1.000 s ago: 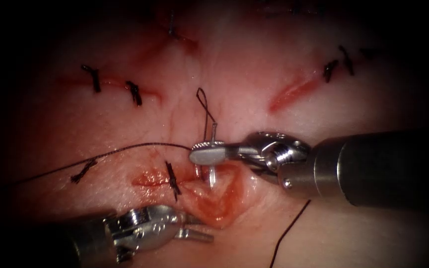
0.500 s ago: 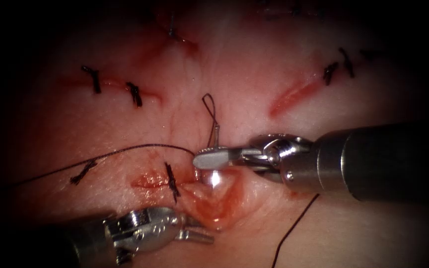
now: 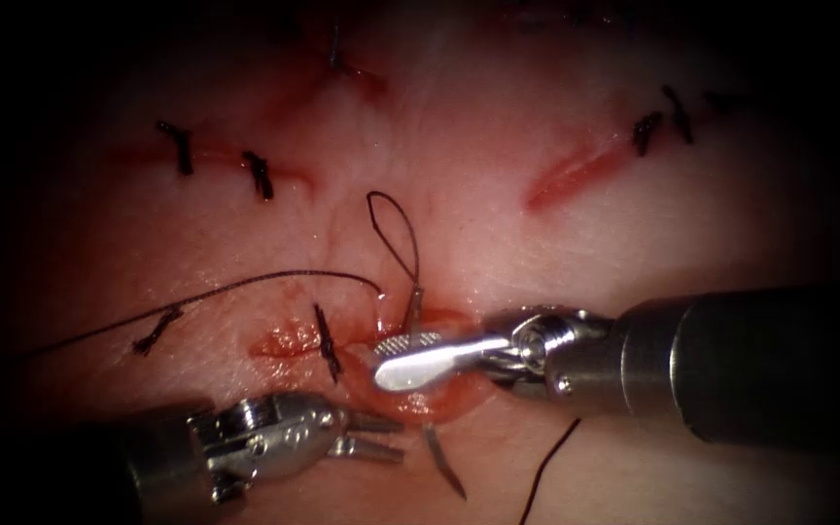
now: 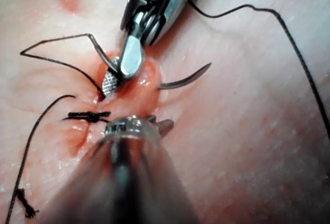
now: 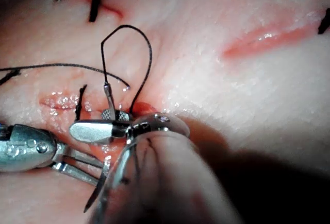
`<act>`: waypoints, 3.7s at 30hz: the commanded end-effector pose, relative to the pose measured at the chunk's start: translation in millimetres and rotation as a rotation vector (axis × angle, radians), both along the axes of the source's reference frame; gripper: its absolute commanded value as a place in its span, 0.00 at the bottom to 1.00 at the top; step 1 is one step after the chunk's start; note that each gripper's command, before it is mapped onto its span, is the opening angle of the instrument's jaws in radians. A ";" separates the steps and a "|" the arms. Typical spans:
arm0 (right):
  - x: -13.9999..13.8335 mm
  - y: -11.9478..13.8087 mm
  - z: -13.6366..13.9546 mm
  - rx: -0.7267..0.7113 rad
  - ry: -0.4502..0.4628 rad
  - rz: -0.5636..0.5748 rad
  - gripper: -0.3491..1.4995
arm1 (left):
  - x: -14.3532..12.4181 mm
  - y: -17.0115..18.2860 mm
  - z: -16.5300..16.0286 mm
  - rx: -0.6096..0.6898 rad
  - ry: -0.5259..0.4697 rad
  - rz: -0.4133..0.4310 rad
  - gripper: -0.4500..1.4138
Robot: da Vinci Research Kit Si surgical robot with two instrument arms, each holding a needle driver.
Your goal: Wound Closure
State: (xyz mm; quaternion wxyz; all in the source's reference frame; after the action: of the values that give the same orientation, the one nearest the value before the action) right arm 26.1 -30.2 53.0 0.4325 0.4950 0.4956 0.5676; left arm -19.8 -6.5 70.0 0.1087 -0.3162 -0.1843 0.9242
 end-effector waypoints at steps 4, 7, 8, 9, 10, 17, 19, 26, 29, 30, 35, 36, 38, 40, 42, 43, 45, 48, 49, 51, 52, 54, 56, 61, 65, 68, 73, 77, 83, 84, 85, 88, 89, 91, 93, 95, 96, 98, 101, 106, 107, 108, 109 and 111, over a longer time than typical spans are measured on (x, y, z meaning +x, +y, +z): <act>-1.4 3.7 2.1 -0.154 -0.088 0.068 0.76 | -1.1 -0.5 -1.7 -0.055 -0.043 0.000 0.38; -2.9 5.2 2.3 -0.253 -0.153 0.078 0.81 | -1.7 -0.4 -2.7 -0.110 -0.062 -0.012 0.40; -3.6 5.7 2.3 -0.277 -0.187 0.070 0.81 | -1.9 -0.3 -3.0 -0.130 -0.067 -0.015 0.40; -4.1 6.1 2.2 -0.297 -0.209 0.062 0.81 | -2.2 -0.2 -3.2 -0.147 -0.076 -0.017 0.42; -4.6 6.4 2.2 -0.316 -0.234 0.051 0.81 | -2.5 -0.1 -3.5 -0.169 -0.087 -0.027 0.44; -7.7 7.6 1.7 -0.361 -0.298 0.054 0.80 | -3.3 2.1 -5.2 -0.259 -0.159 -0.103 0.58; -8.1 7.4 1.8 -0.369 -0.292 0.046 0.80 | -3.3 3.0 -5.6 -0.275 -0.167 -0.131 0.59; -8.3 5.7 2.5 -0.445 -0.296 0.033 0.73 | -3.6 5.0 -6.4 -0.300 -0.176 -0.195 0.62; -8.1 4.9 3.0 -0.466 -0.300 0.034 0.69 | -3.5 5.5 -6.5 -0.306 -0.176 -0.210 0.61; -8.0 4.7 3.2 -0.469 -0.300 0.035 0.68 | -3.5 5.8 -6.5 -0.309 -0.172 -0.210 0.61; -7.6 4.0 3.7 -0.506 -0.310 0.032 0.61 | -4.2 6.2 -6.0 -0.310 -0.170 -0.221 0.55; -7.6 3.9 3.7 -0.519 -0.315 0.032 0.59 | -4.4 6.4 -5.7 -0.307 -0.175 -0.220 0.53; -7.6 3.6 3.8 -0.531 -0.316 0.025 0.55 | -4.6 6.7 -5.3 -0.306 -0.180 -0.223 0.51; -7.6 3.4 3.8 -0.538 -0.314 0.023 0.54 | -4.7 7.1 -4.9 -0.308 -0.184 -0.228 0.50; -7.6 3.0 3.7 -0.540 -0.312 0.021 0.53 | -4.7 7.5 -4.5 -0.308 -0.183 -0.229 0.50; -7.6 2.8 3.8 -0.541 -0.309 0.019 0.51 | -4.8 7.6 -4.2 -0.308 -0.182 -0.230 0.50; -7.6 2.5 3.8 -0.544 -0.306 0.017 0.48 | -4.7 8.0 -3.8 -0.307 -0.184 -0.230 0.47; -7.6 2.0 4.0 -0.548 -0.303 0.016 0.44 | -4.6 8.2 -3.4 -0.290 -0.194 -0.238 0.32; -7.6 1.9 4.1 -0.549 -0.301 0.014 0.42 | -4.4 8.2 -3.3 -0.264 -0.211 -0.245 0.12; -7.6 1.8 4.1 -0.551 -0.301 0.014 0.39 | -4.1 8.0 -3.5 -0.189 -0.273 -0.257 0.00; -7.6 1.8 4.2 -0.552 -0.298 0.013 0.37 | -4.0 7.9 -4.0 -0.146 -0.313 -0.282 0.00; -7.6 1.8 4.2 -0.552 -0.296 0.011 0.33 | -4.0 7.9 -4.5 -0.071 -0.381 -0.315 0.00; -7.4 1.7 4.2 -0.552 -0.292 0.009 0.28 | -3.7 8.1 -5.4 0.098 -0.474 -0.388 0.00; -6.7 1.3 4.1 -0.553 -0.280 -0.002 0.21 | -2.6 9.9 -7.3 0.493 -0.587 -0.533 0.00; -6.4 1.2 4.3 -0.555 -0.273 -0.006 0.16 | -2.5 10.4 -8.0 0.661 -0.614 -0.592 0.00; -6.2 1.0 4.3 -0.555 -0.272 -0.014 0.14 | -2.6 9.9 -8.7 0.819 -0.655 -0.612 0.00; -6.2 0.8 4.4 -0.752 -0.304 -0.104 0.07 | -2.9 8.0 -11.8 0.935 -0.697 -0.570 0.00; -6.0 0.7 4.3 -0.977 -0.289 -0.183 0.13 | -2.9 6.9 -15.1 0.948 -0.716 -0.525 0.00; -5.3 1.2 2.7 -1.092 -0.276 -0.242 0.54 | -0.7 7.0 -19.1 0.621 -0.778 -0.477 0.00; -5.1 1.3 2.4 -1.110 -0.281 -0.240 0.59 | -0.1 7.1 -19.4 0.585 -0.779 -0.472 0.00; -4.9 1.5 2.0 -1.133 -0.284 -0.244 0.64 | 0.3 7.0 -19.5 0.566 -0.778 -0.472 0.00; -4.0 2.1 0.5 -1.192 -0.296 -0.249 0.75 | 1.7 6.6 -20.2 0.515 -0.773 -0.470 0.00; -3.4 2.7 -0.5 -1.222 -0.303 -0.253 0.77 | 2.4 6.1 -20.9 0.499 -0.772 -0.466 0.00; -2.7 3.2 -1.3 -1.241 -0.311 -0.258 0.76 | 3.0 5.6 -21.9 0.476 -0.773 -0.460 0.00; -2.1 3.6 -1.8 -1.243 -0.317 -0.257 0.76 | 3.3 5.1 -23.1 0.453 -0.774 -0.455 0.00; -1.3 3.9 -2.0 -1.250 -0.325 -0.252 0.78 | 3.3 4.7 -24.1 0.430 -0.774 -0.452 0.00; -1.0 3.9 -2.0 -1.250 -0.329 -0.250 0.80 | 3.2 4.5 -24.8 0.412 -0.775 -0.449 0.00; -0.2 3.7 -1.7 -1.251 -0.339 -0.255 0.80 | 2.9 4.3 -25.6 0.393 -0.774 -0.449 0.00; 0.8 3.2 -0.8 -1.259 -0.322 -0.281 0.75 | 2.2 4.0 -26.6 0.375 -0.784 -0.436 0.00; 1.4 2.2 1.1 -1.274 -0.293 -0.340 0.61 | 1.8 3.8 -27.3 0.358 -0.788 -0.429 0.00; 1.6 1.9 1.6 -1.268 -0.290 -0.355 0.61 | 1.8 3.7 -27.4 0.358 -0.788 -0.429 0.00; 1.7 1.6 2.0 -1.260 -0.289 -0.367 0.59 | 1.8 3.7 -27.5 0.359 -0.790 -0.427 0.00; 1.8 1.3 2.3 -1.254 -0.285 -0.376 0.56 | 1.9 3.6 -27.7 0.359 -0.789 -0.427 0.00; 1.9 0.5 3.1 -1.237 -0.274 -0.402 0.46 | 2.0 3.5 -27.9 0.353 -0.790 -0.424 0.00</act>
State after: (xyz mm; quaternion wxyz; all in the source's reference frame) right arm 27.1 -29.5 55.6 0.7952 0.1637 0.5663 0.1421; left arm -17.1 -3.1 41.4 0.2685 -0.6502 -0.2975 0.6455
